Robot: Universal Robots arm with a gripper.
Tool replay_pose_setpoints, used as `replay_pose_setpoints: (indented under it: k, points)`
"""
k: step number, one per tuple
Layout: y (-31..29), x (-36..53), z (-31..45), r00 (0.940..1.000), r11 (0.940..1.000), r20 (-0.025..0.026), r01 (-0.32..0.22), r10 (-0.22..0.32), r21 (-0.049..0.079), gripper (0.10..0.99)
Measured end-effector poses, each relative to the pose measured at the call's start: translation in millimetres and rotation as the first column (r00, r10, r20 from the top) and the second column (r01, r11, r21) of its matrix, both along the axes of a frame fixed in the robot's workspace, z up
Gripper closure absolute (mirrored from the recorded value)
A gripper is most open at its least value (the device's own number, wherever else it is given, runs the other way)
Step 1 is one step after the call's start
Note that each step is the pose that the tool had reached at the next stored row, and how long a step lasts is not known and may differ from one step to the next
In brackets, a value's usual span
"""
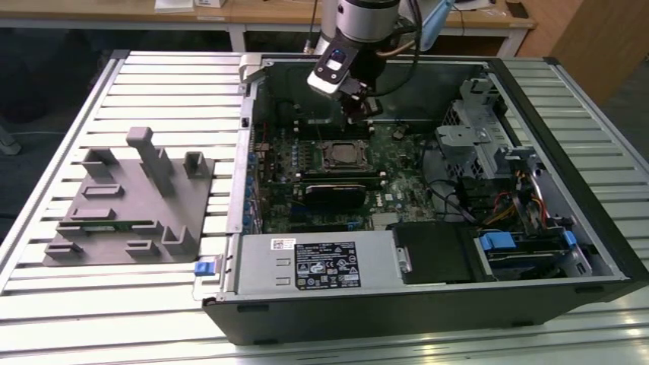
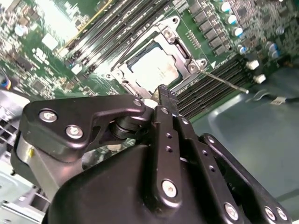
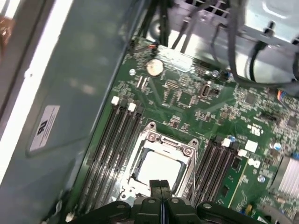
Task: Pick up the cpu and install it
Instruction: 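Install the first cpu locking lever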
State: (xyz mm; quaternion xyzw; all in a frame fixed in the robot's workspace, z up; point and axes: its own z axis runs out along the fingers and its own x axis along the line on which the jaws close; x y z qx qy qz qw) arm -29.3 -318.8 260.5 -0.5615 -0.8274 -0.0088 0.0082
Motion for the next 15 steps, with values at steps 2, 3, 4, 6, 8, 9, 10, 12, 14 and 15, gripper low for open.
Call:
replay_pose_setpoints:
  k: [2,3,4,6,8,9,10,12,14,15]
  points:
    - [0.0,0.0,-0.1,0.9994,0.9994,0.0,-0.036,0.036,0.0,0.969]
    - [0.0,0.0,-0.1,0.9985,0.9985,0.0,-0.054,0.054,0.0,0.969]
    - [0.0,0.0,-0.2,0.9973,0.9973,0.0,-0.073,0.073,0.0,0.969]
    - [0.0,0.0,-0.3,0.994,0.994,0.0,-0.109,0.109,0.0,0.969]
    - [0.0,0.0,-0.5,0.9894,0.9894,0.0,-0.145,0.145,0.0,0.969]
    - [0.0,0.0,-0.8,0.9867,0.9867,0.0001,-0.163,0.163,0.0,0.969]
    - [0.0,0.0,-0.8,0.9838,0.9838,0.0,-0.179,0.179,0.0,0.969]
    - [0.0,0.0,-1.2,0.9775,0.9775,0.0001,-0.211,0.211,0.0,0.969]
    - [0.0,0.0,-1.4,0.9718,0.9718,-0.0001,-0.236,0.236,0.0,0.969]
    - [0.0,0.0,-1.6,0.9695,0.9695,-0.0001,-0.245,0.245,0.0,0.969]
